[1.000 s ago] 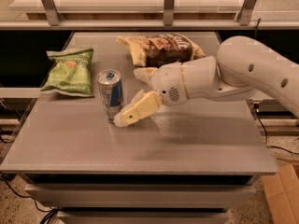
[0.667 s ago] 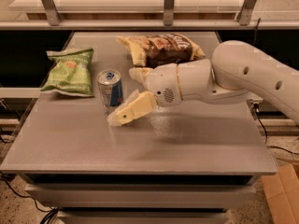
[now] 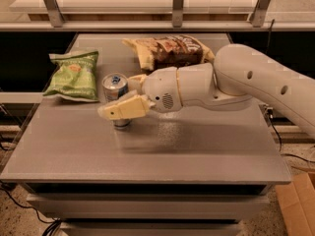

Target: Knock redbull can over

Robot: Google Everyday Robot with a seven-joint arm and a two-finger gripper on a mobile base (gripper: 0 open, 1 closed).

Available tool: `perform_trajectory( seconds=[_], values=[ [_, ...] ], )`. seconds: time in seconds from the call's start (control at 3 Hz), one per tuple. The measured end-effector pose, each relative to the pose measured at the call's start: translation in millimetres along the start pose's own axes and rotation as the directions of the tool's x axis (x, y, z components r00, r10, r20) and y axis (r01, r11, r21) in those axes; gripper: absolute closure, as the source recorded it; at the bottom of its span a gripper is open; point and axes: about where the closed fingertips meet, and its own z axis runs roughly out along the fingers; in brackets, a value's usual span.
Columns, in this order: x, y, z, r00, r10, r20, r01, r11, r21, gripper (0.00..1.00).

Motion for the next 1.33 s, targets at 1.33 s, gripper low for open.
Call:
perform_trajectory(
  seconds=[1.33],
  values=[
    [-20,-27,-42,0.939,-0.223,-0.264,0.246,0.9677,0.057,1.0]
  ],
)
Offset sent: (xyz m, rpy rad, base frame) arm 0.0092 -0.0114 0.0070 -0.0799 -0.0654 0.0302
